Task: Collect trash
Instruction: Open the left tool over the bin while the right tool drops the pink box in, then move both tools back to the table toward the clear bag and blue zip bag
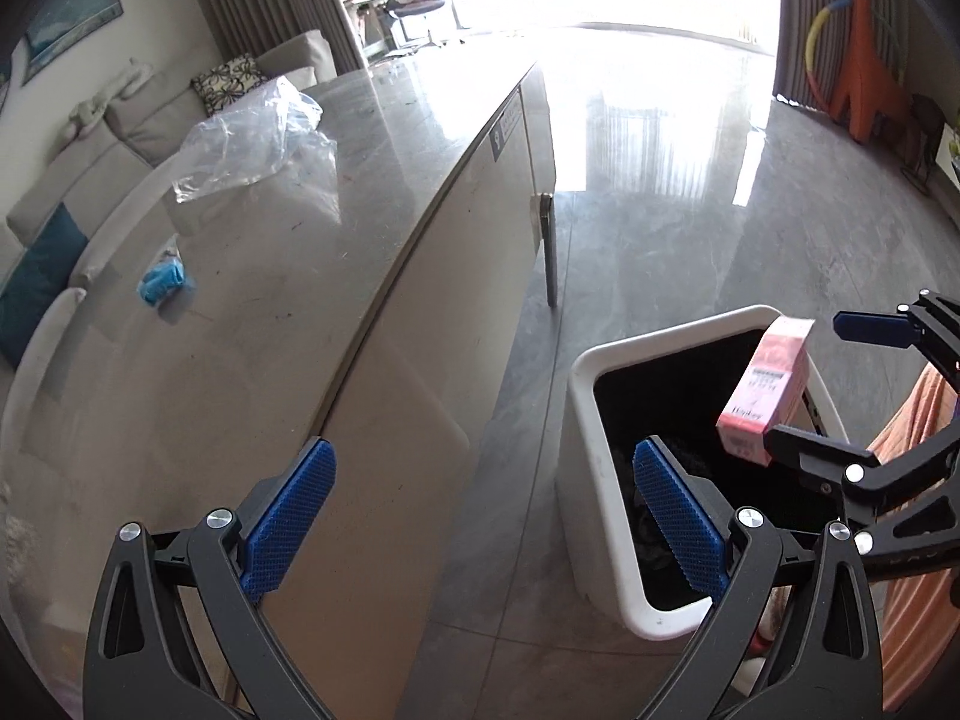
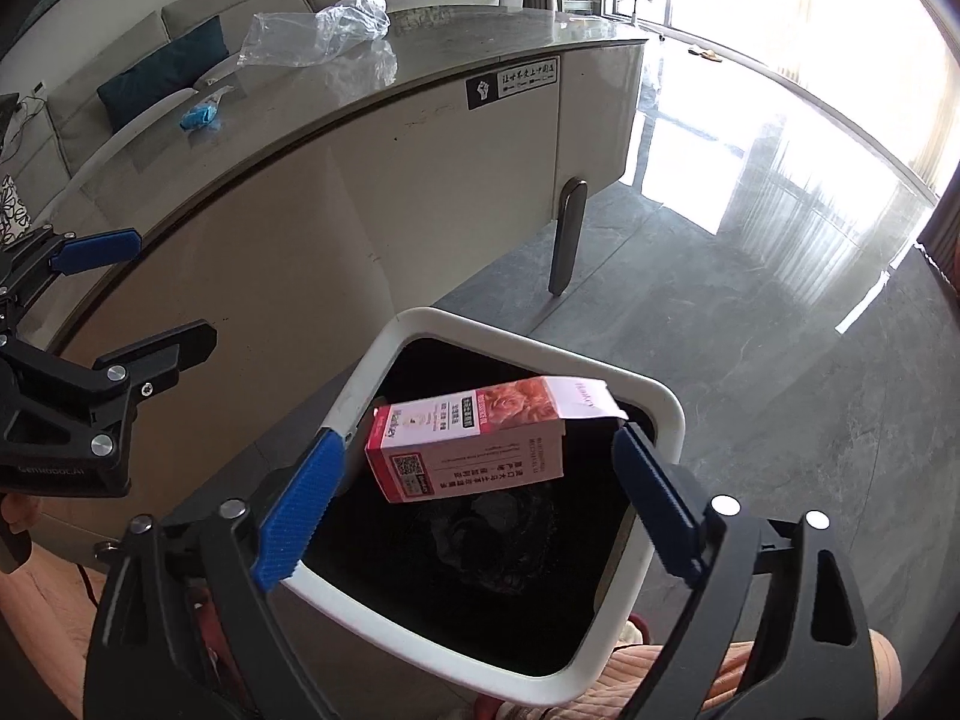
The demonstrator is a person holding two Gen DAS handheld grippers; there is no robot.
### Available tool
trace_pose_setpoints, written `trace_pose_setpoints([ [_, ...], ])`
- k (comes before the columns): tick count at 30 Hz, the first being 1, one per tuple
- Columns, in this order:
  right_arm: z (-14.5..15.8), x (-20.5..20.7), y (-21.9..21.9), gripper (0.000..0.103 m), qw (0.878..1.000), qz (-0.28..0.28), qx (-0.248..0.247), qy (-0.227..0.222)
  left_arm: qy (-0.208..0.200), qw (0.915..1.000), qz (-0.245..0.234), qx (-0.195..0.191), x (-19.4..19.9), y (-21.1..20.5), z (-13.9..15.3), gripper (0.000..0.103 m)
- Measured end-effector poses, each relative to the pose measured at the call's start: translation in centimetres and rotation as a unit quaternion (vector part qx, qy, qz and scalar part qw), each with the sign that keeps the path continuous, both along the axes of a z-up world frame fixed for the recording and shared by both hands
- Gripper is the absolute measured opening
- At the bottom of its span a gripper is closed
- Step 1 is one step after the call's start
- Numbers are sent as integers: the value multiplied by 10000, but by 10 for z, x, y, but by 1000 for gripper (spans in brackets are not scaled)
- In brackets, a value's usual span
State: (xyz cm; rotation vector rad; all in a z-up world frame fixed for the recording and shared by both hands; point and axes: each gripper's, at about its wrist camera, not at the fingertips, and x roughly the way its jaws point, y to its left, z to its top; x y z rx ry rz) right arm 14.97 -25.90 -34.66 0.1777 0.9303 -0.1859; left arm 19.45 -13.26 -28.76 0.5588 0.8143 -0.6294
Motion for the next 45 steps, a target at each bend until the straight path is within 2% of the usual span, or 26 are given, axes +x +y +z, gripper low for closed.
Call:
trace_pose_setpoints([
  [9,14,-2,4,98,9995,4,-47,-315,-69,9998,114,-117,0,8,7,98],
  [19,65,34,19,98,9945,320,-205,-978,-278,9976,505,-396,24,24,32,98],
  [25,106,79,42,98,9855,705,-397,-1492,-437,9915,1016,-686,62,45,56,98],
  [31,136,142,67,98,9744,1109,-493,-1892,-602,9825,1496,-934,108,64,77,98],
  [39,137,235,81,98,9736,1337,-190,-1840,-648,9703,1990,-1212,177,83,91,98],
  [45,132,279,76,98,9749,1331,101,-1781,-577,9614,2324,-1355,227,93,88,98],
])
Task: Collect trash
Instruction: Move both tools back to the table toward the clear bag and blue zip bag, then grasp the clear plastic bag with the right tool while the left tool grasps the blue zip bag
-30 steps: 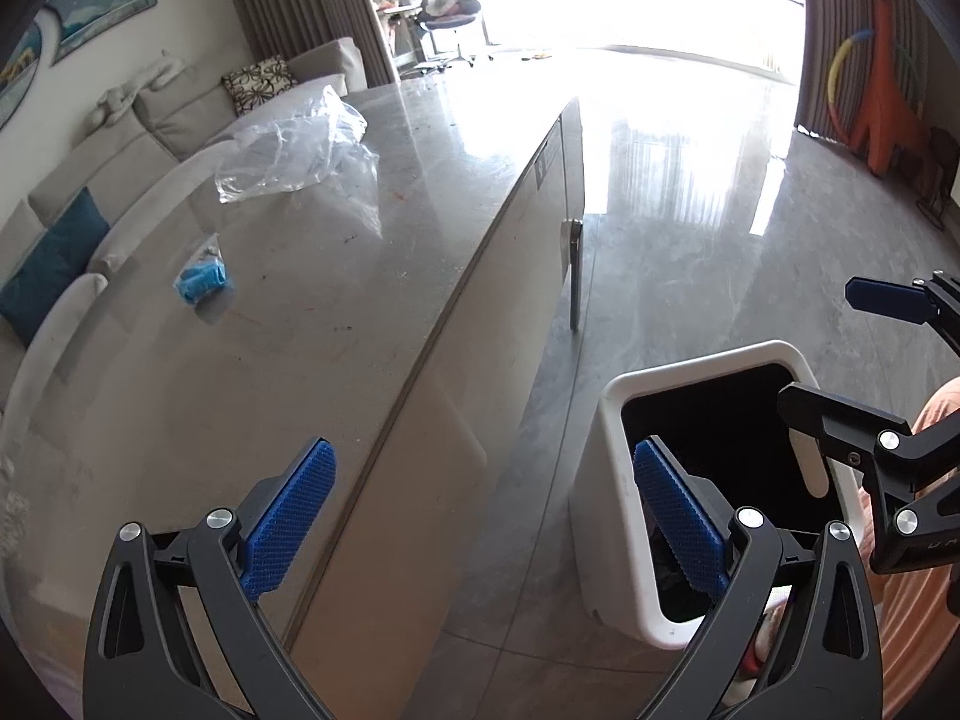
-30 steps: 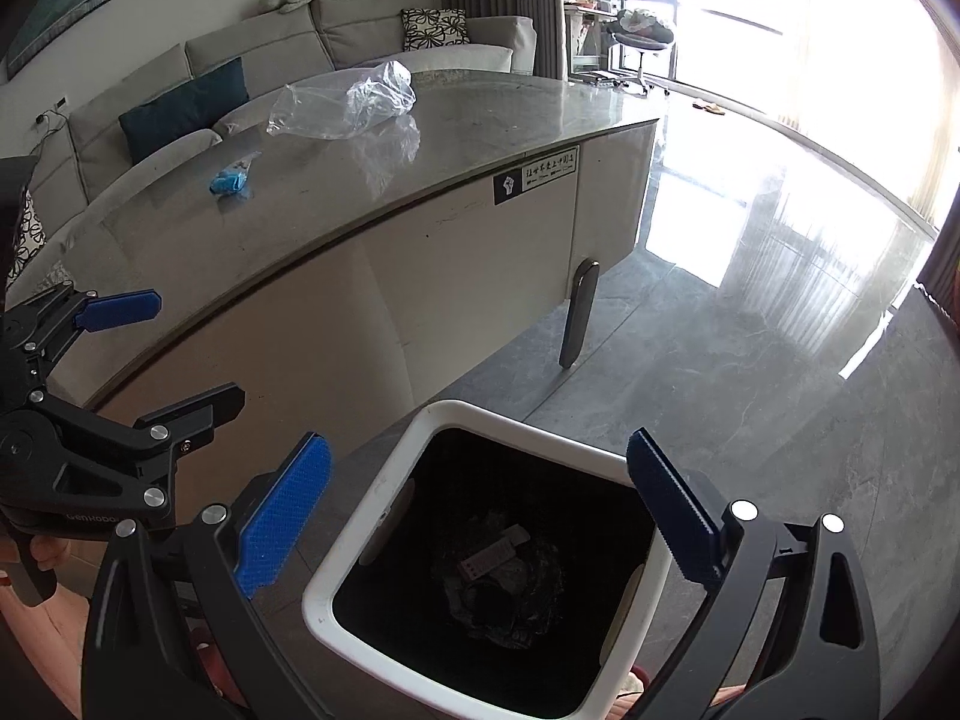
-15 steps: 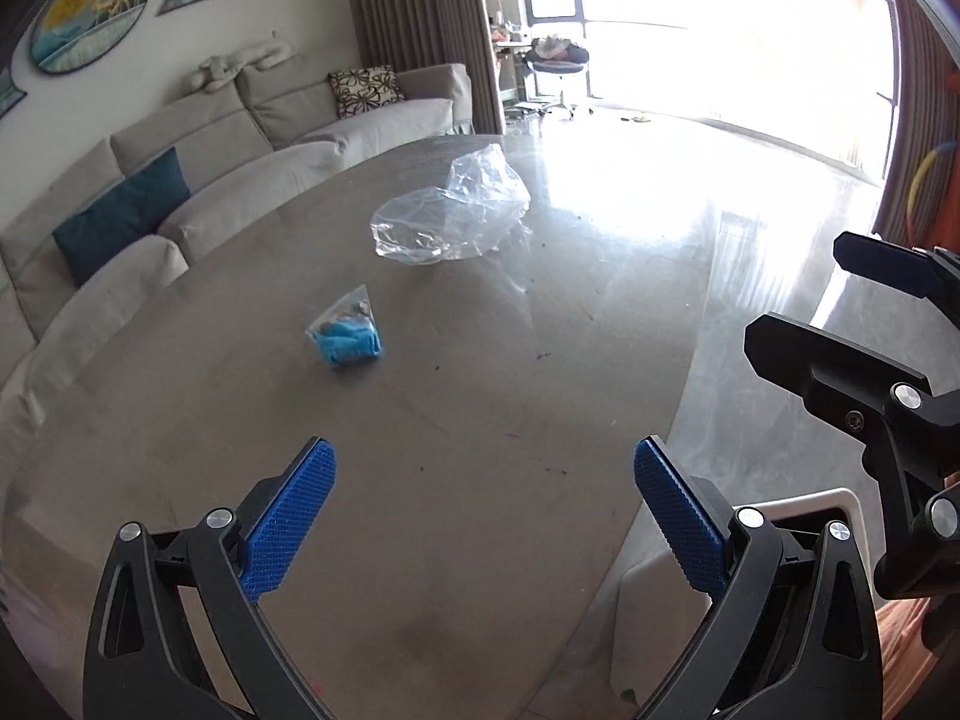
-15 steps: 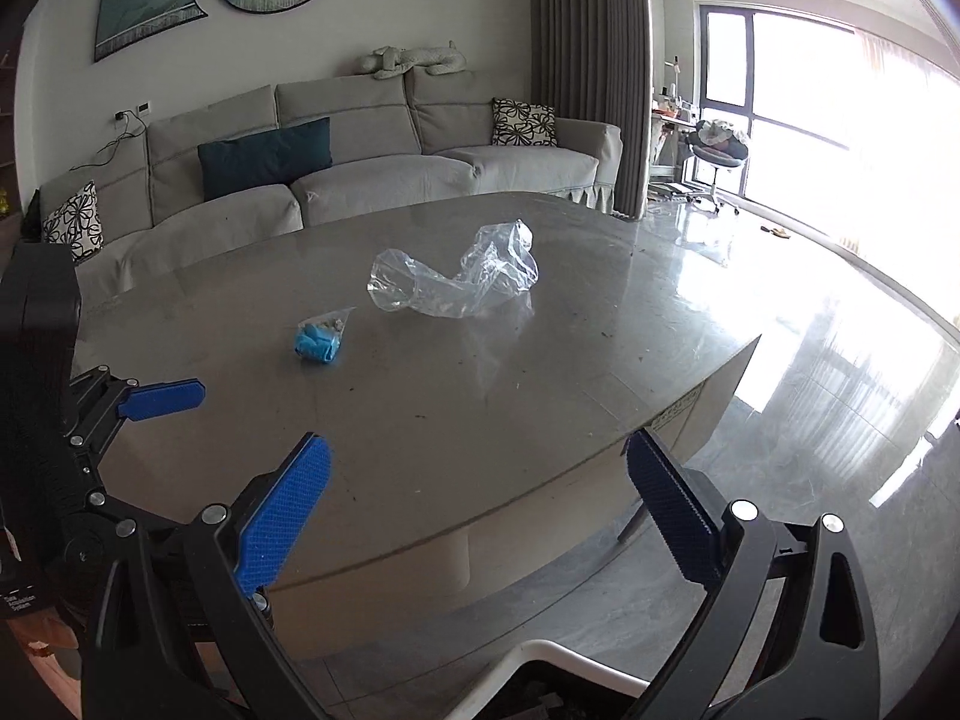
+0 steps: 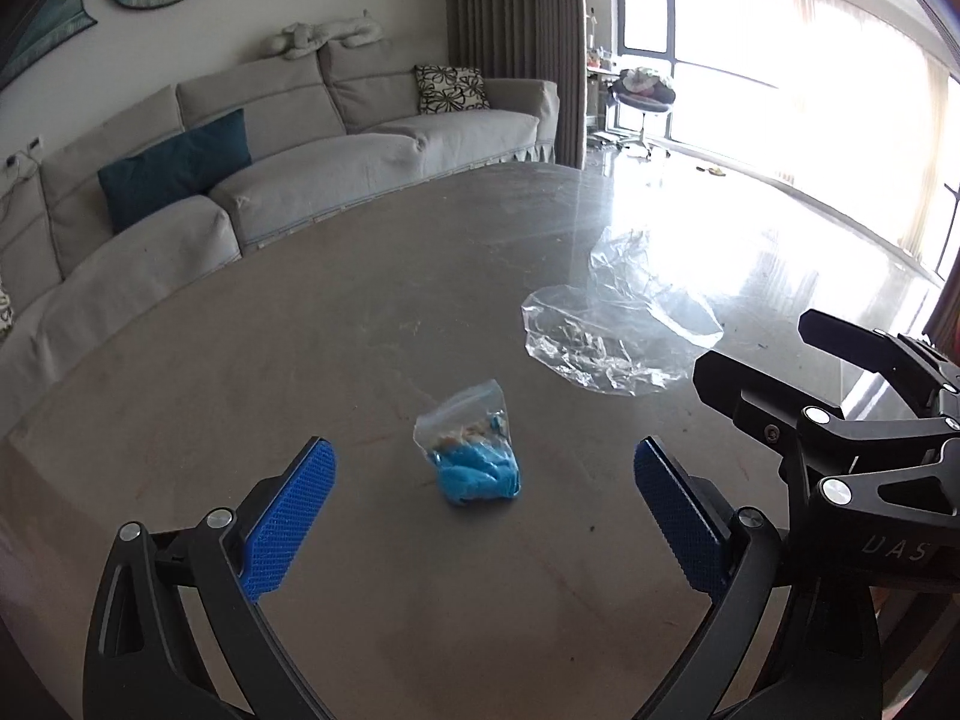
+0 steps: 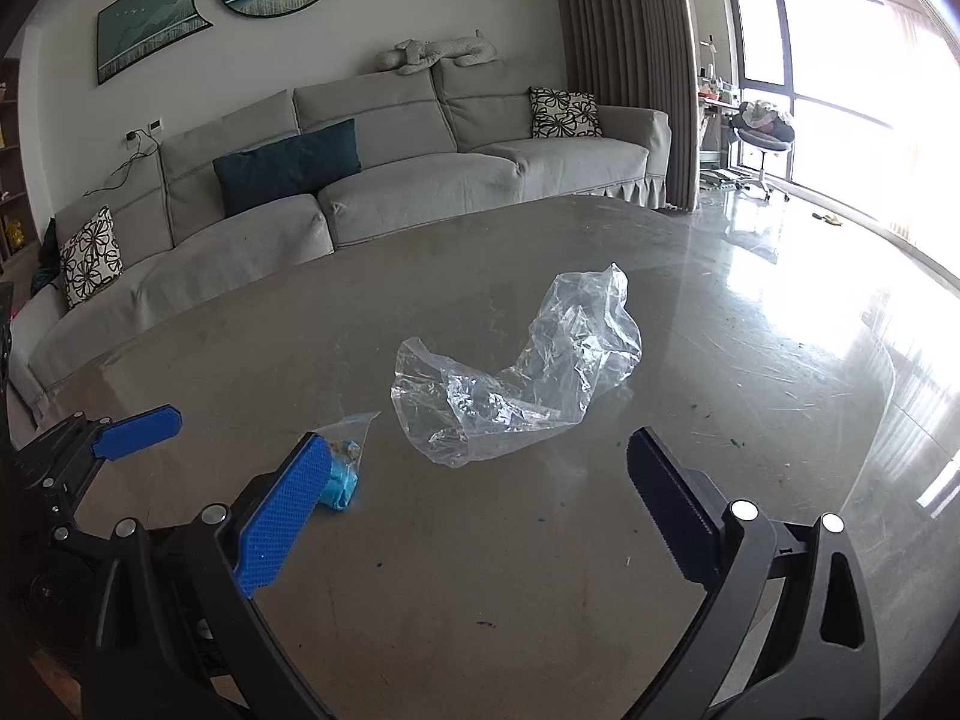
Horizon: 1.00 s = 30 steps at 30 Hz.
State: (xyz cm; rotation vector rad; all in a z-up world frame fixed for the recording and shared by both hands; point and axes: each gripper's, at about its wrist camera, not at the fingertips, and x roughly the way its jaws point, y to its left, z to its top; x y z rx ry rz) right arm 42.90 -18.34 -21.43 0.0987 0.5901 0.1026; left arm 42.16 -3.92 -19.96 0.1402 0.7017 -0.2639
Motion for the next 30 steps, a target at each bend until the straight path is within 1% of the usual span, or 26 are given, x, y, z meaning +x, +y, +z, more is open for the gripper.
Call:
trace_pose_setpoints([
  [4,-4,26,-4,98,9999,13,22,108,132,9997,168,-156,25,5,-8,98],
  [8,-13,49,-5,98,9996,32,-73,285,395,9986,273,-201,46,5,-24,98],
  [11,-27,70,-4,98,9976,97,-11,688,482,9983,288,-169,51,4,-32,98],
  [12,-32,74,-4,94,9966,116,13,820,473,9984,300,-118,52,3,-34,98],
  [13,-36,76,-3,58,9960,57,-62,889,469,9984,294,-82,51,1,-35,98],
  [14,-40,79,-1,4,9945,-23,-188,1026,473,9985,279,-59,50,0,-36,98],
  [15,-44,80,-2,3,9933,-70,-219,1135,470,9985,275,-41,50,-1,-37,98],
  [17,-49,77,0,2,9925,-68,-295,1188,460,9986,268,-20,49,-1,-37,98],
  [20,-48,64,7,1,9930,43,-514,1063,439,9986,287,14,48,-1,-38,98],
  [25,-34,39,6,1,9953,121,-555,787,474,9982,358,-18,49,3,-42,98],
  [30,-25,30,-2,1,9957,132,-653,651,740,9963,424,-114,61,6,-56,98],
])
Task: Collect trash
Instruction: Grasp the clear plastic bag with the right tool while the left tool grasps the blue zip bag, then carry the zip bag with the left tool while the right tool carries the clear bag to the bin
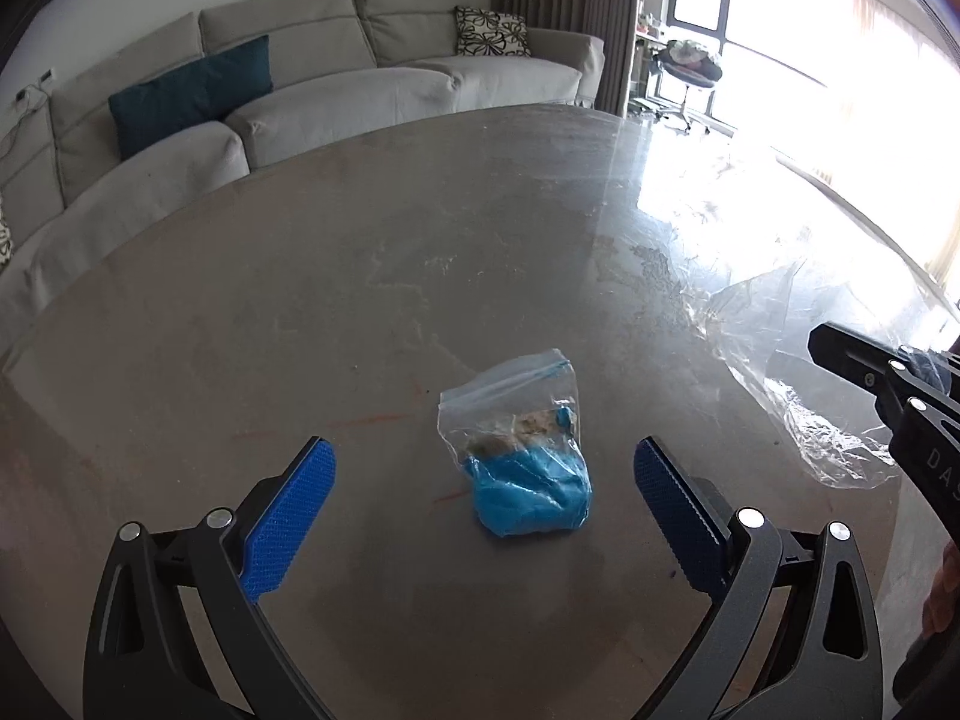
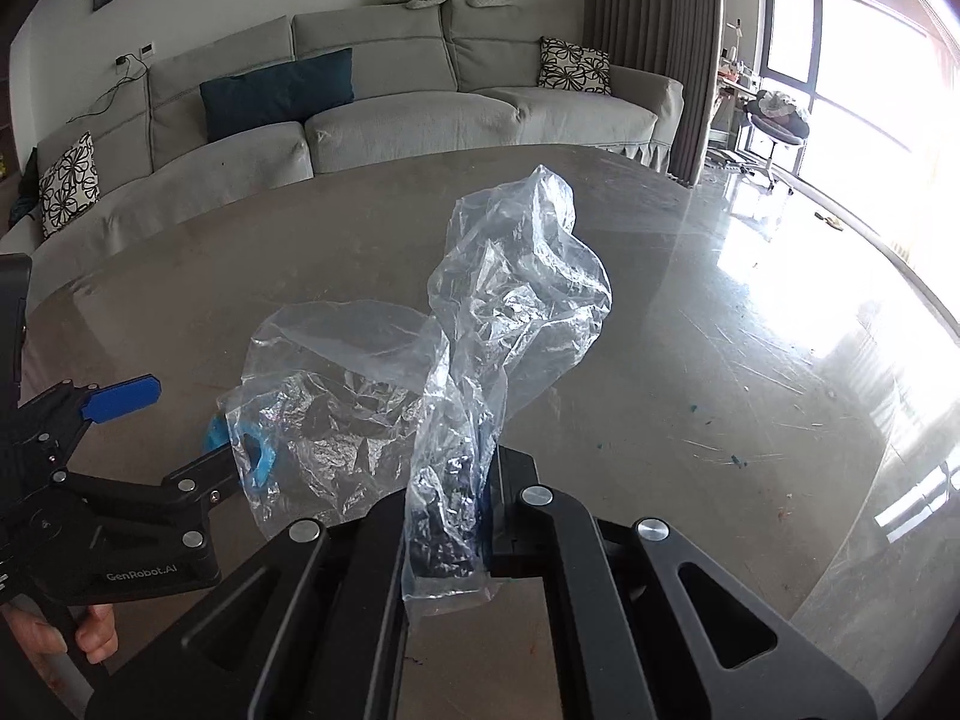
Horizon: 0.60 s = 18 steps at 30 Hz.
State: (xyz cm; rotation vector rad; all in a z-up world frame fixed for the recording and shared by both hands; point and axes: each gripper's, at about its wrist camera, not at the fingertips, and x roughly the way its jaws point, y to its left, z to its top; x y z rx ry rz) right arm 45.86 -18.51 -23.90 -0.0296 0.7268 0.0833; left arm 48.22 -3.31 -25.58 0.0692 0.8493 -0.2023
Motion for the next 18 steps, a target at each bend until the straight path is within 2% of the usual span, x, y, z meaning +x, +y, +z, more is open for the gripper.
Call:
trace_pose_setpoints([
  [5,4,1,-5,1,10000,-1,4,-69,59,9999,8,-111,5,-5,-8,98],
  [7,6,3,-7,1,10000,5,1,-94,66,10000,75,7,6,-10,-13,98],
  [8,5,4,-7,1,10000,9,3,-97,87,9999,88,67,7,-12,-17,94],
  [9,5,3,-7,1,9999,5,17,-110,196,9997,89,102,9,-14,-20,86],
  [11,5,3,-9,1,9999,-6,62,-115,208,9995,138,204,9,-15,-21,42],
  [15,4,-1,-12,1,9997,-83,159,-140,142,9996,58,219,2,-13,-19,39],
  [18,7,-7,-13,1,9996,-98,201,-169,-12,9999,69,158,-8,-14,-6,39],
])
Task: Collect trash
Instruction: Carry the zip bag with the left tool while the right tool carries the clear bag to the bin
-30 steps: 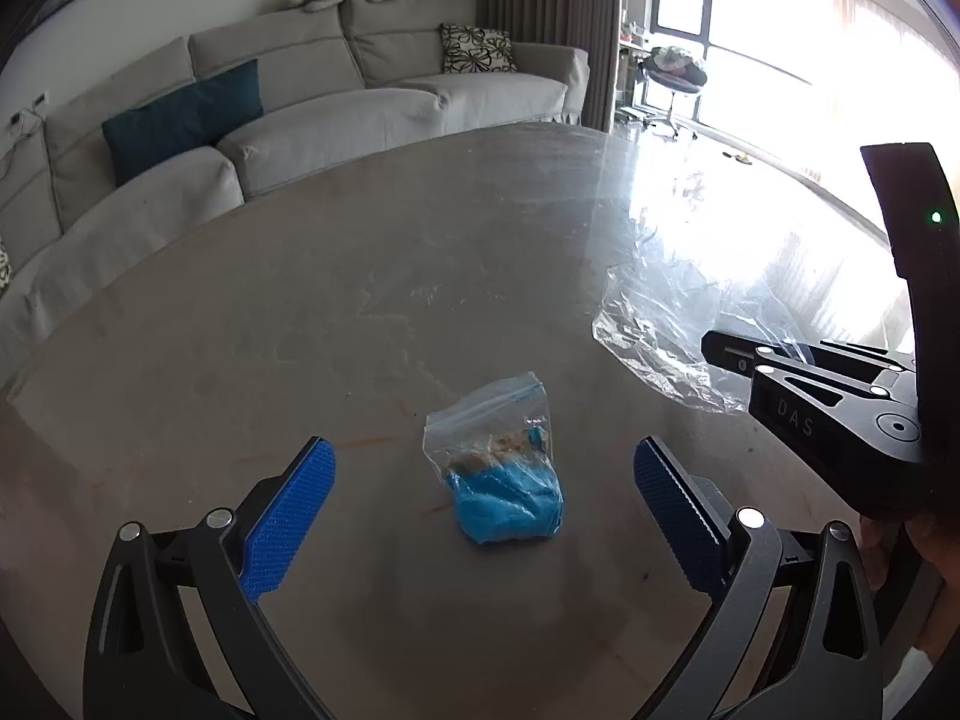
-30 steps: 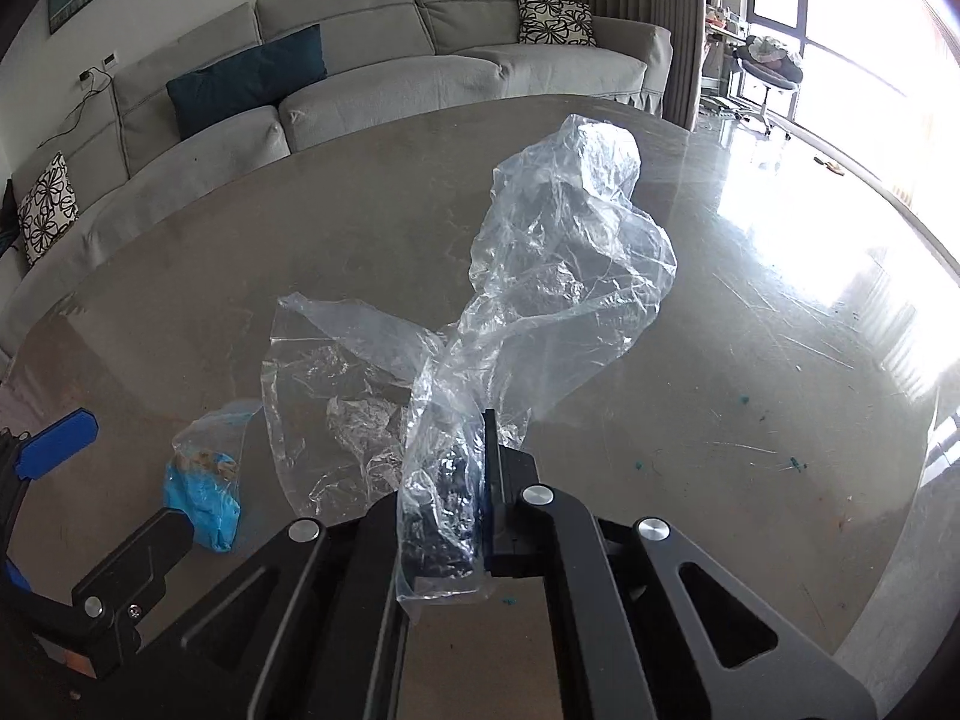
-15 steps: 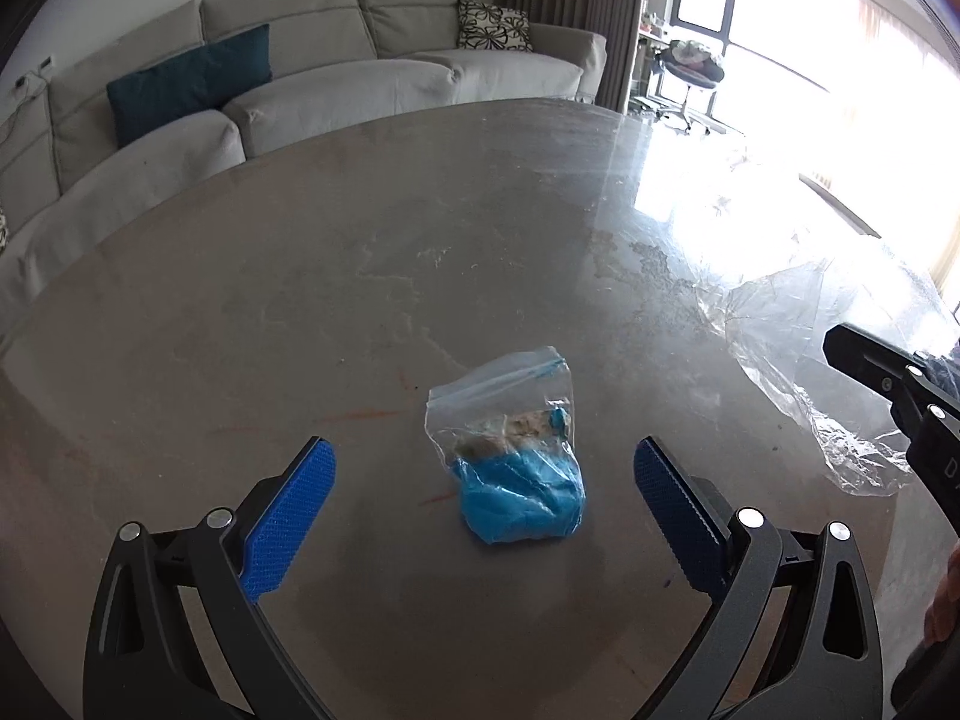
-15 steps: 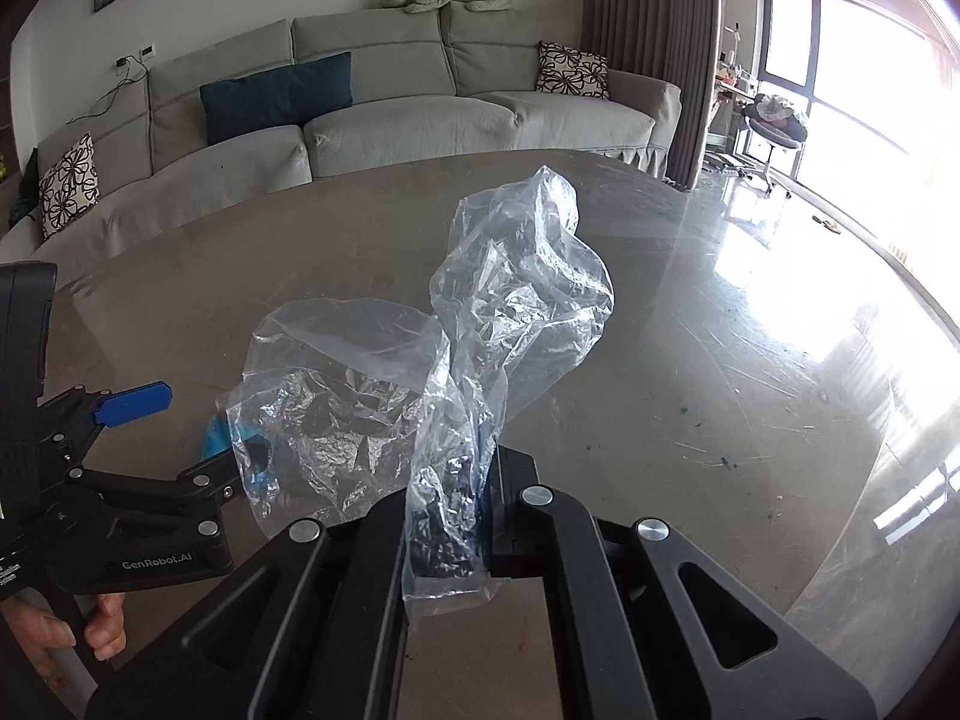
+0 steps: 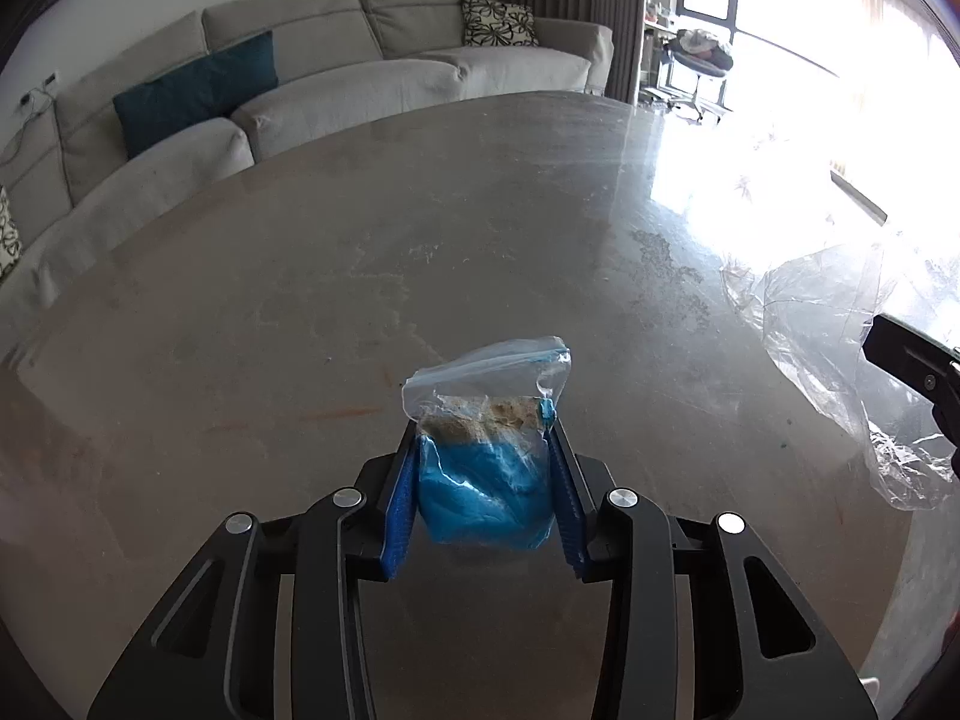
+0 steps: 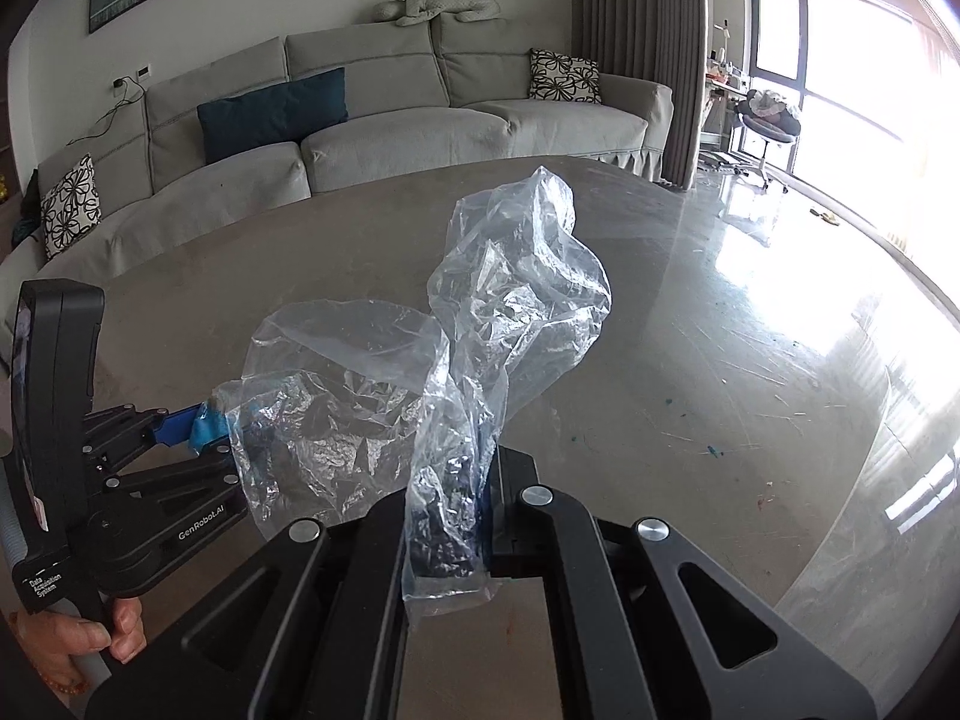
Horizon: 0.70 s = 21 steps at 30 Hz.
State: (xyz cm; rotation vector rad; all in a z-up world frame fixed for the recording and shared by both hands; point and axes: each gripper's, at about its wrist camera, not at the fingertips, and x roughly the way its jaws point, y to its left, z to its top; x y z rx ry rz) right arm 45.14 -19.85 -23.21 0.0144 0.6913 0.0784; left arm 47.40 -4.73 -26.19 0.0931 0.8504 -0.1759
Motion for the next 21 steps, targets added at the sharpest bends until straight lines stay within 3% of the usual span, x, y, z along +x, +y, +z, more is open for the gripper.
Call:
trace_pose_setpoints([
  [10,27,-58,-10,1,9994,-87,122,-311,-501,9985,-196,-109,-55,-7,41,38],
  [15,36,-106,-15,1,9989,-184,17,-430,-903,9940,-610,-74,-98,-22,67,38],
  [21,34,-174,-29,1,9968,-624,82,-500,-760,9887,-1270,-257,-141,-40,68,38],
])
